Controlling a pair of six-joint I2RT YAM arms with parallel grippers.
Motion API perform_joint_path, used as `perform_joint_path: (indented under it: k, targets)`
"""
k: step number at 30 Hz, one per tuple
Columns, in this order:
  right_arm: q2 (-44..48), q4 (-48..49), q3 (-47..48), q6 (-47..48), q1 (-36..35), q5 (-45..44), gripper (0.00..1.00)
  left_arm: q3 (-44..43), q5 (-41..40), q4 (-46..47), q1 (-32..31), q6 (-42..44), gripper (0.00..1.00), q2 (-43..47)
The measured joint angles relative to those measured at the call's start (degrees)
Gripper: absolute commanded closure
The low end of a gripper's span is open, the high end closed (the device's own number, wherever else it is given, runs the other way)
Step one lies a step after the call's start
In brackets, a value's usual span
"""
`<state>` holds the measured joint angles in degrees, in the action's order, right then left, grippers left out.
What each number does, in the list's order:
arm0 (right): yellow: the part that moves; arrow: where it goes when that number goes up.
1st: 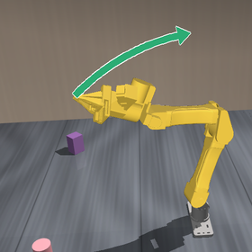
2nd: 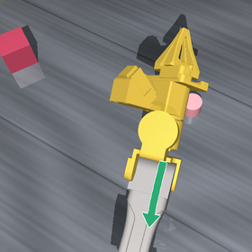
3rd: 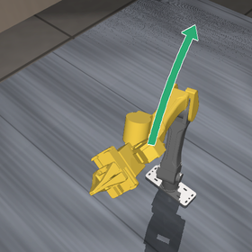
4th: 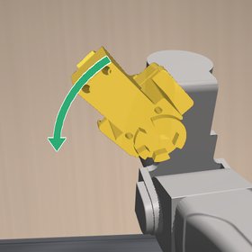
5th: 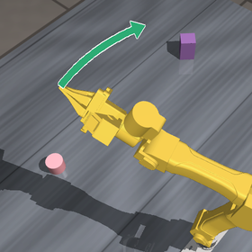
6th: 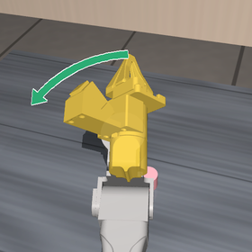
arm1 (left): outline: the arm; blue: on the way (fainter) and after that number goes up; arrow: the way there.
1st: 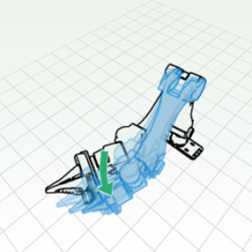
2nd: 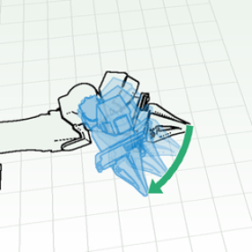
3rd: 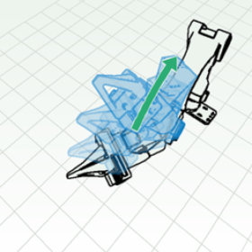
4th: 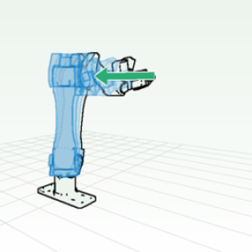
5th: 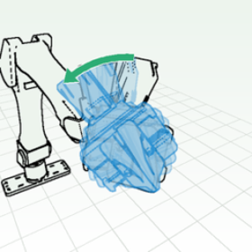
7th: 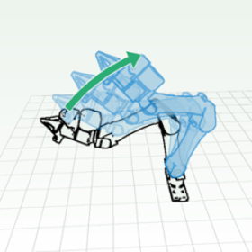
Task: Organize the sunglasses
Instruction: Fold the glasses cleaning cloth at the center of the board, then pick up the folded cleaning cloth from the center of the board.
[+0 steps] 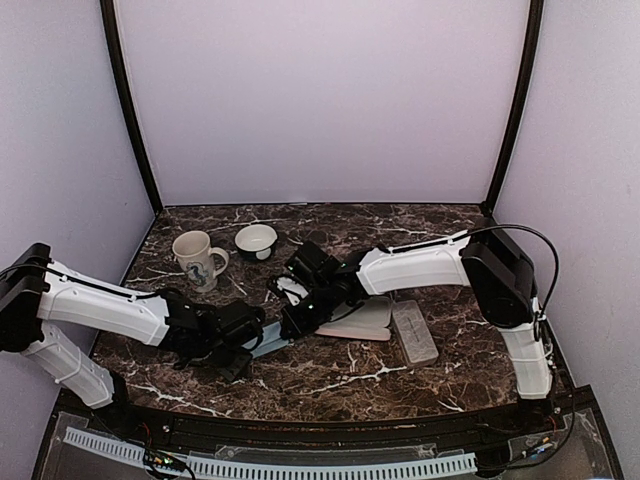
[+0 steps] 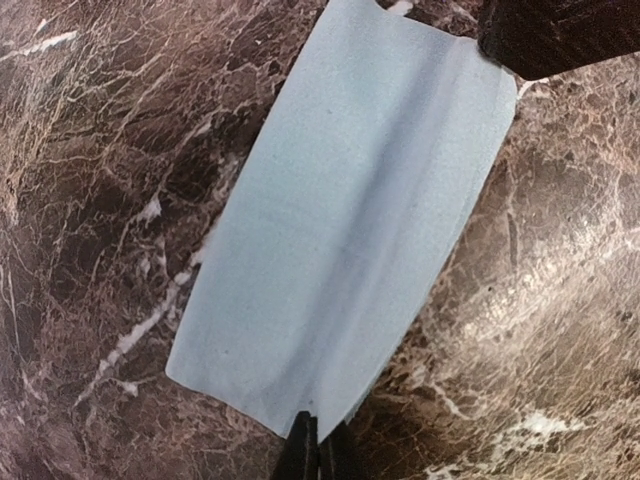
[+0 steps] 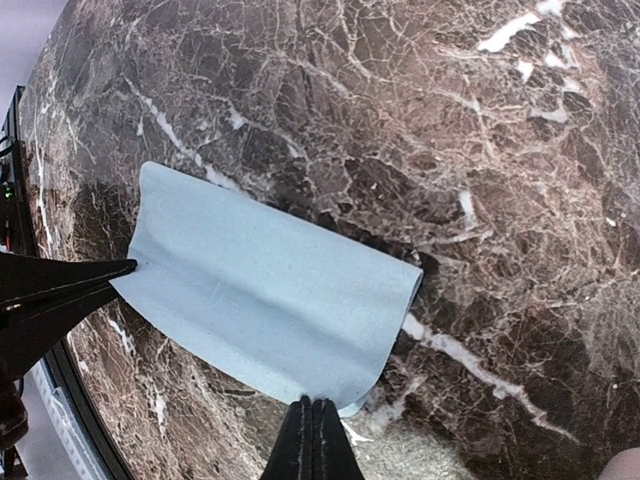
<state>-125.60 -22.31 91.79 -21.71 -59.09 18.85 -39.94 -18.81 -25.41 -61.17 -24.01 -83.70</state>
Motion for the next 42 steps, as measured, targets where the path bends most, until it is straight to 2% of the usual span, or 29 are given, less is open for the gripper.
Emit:
perform_joint_path:
  k: [5, 14, 22, 25, 30, 32, 36, 42]
  targets:
    - [0.0, -0.26, -0.02, 0.02, -0.17, 0.0, 0.97, -0.15, -0.04, -0.22, -0.39, -0.42, 0.93, -0.42]
    - [0.07, -0.59, -0.63, 0.04, -0.61, 0.0, 0.79, -0.26, -0.02, -1.97, -1.14, -0.98, 0.86, -0.7]
    - [1.6, -1.53, -2.08, 0.04, -1.18, -0.7, 0.74, -0.33, 1.18, -2.64, -1.49, -1.42, 0.77, 0.98]
    - [2.45, -1.57, -2.1, 0.07, -1.18, -0.92, 0.73, -0.33, 1.81, -2.78, -1.51, -1.55, 0.71, 2.4]
    - [3.82, -1.53, -2.1, 0.22, -1.18, -1.49, 0.7, -0.26, 2.91, -2.95, -1.53, -1.81, 0.53, 6.27]
    - [3.98, -1.55, -2.03, 0.42, -1.18, -2.05, 0.69, 0.11, 3.5, -2.32, -1.51, -2.05, 0.48, 8.46]
    - [3.89, -2.27, -0.42, 1.75, -1.18, -3.54, 0.67, 1.64, 6.05, 0.35, 0.81, -2.82, 0.45, 12.46]
    - [2.14, -2.08, 4.79, 3.54, -0.68, -4.31, 0.66, 5.88, 9.94, 4.83, 9.4, -4.37, 0.44, 14.21]
